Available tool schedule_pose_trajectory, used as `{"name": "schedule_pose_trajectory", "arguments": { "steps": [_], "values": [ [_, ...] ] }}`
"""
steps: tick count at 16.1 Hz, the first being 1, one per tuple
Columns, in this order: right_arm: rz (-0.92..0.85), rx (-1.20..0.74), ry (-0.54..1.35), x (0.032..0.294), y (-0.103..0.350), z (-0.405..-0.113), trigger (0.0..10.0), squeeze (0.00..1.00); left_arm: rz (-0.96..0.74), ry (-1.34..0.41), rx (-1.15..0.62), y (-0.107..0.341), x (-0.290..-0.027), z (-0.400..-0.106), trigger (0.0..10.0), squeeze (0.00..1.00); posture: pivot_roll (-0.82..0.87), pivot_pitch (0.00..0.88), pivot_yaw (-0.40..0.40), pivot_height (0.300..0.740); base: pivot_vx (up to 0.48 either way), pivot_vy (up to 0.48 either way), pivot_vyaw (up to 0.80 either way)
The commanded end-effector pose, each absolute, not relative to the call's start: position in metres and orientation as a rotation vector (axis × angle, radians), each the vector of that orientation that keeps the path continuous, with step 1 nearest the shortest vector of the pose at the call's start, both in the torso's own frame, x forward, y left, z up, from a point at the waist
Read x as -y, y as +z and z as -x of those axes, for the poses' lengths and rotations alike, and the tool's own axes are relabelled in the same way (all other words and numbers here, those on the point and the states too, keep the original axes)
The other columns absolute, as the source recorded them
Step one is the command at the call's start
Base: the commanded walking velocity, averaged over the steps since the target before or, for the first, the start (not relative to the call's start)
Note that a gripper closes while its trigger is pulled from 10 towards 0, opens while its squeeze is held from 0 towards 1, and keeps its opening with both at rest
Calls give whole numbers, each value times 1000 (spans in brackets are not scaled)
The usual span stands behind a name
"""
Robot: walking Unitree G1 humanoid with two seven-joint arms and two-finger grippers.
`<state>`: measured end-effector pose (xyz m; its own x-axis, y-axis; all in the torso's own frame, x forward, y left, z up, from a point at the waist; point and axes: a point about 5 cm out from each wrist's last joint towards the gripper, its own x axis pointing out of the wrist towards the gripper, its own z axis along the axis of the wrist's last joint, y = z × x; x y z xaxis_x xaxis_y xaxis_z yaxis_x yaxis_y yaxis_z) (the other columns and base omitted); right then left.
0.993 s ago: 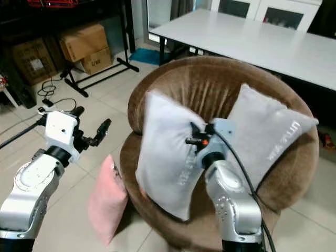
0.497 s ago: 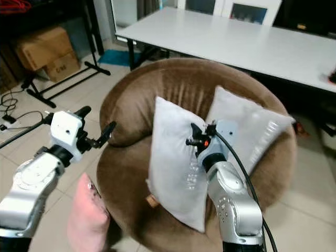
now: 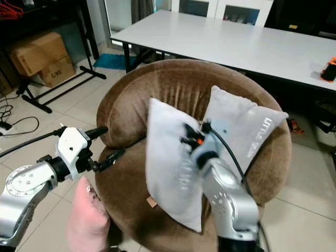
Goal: Move the pillow to the sofa from floor
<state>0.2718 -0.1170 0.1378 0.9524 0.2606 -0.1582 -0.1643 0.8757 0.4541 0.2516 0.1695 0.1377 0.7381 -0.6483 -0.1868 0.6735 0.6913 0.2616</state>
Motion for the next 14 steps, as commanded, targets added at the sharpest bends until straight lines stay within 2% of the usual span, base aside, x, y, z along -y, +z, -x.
{"name": "schedule_pose_trajectory", "arguments": {
  "steps": [1, 3, 5, 7, 8, 11, 12, 13, 14],
  "values": [
    [-549, -145, 252, 118, 158, -281, 10000, 0, -325, -779, -82, 141, -167, -251, 10000, 0, -9, 0, -3, 740, 0, 0, 0],
    [-602, -156, 247, 119, 158, -290, 10000, 0, -321, -796, -88, 140, -165, -250, 10000, 0, -12, 0, 2, 740, 0, 0, 0],
    [-754, -219, 163, 131, 138, -315, 10000, 0, -302, -846, -108, 138, -161, -249, 10000, 0, -17, 0, 11, 740, 0, 0, 0],
    [-813, -242, 134, 138, 128, -329, 10000, 0, -283, -883, -133, 136, -159, -248, 10000, 0, -16, 0, 13, 740, 0, 0, 0],
    [-917, -295, 44, 150, 108, -345, 10000, 0, -268, -936, -174, 132, -157, -245, 10000, 0, -13, 0, 12, 740, 0, 0, 0],
    [-837, -341, -22, 159, 89, -352, 10000, 0, -268, -942, -181, 132, -157, -246, 10000, 0, -1, 0, 3, 740, 0, 0, 0],
    [-759, -306, -62, 167, 90, -357, 10000, 349, -270, -937, -180, 131, -158, -246, 10000, 0, 2, 0, -2, 740, 0, 0, 0],
    [-712, -300, -98, 172, 91, -357, 10000, 1000, -270, -935, -180, 131, -158, -245, 10000, 0, 3, 0, -3, 740, 0, 0, 0],
    [-653, -293, -131, 178, 90, -360, 10000, 1000, -268, -934, -182, 131, -158, -245, 10000, 0, 3, 0, -5, 740, 0, 0, 0]
  ]
}}
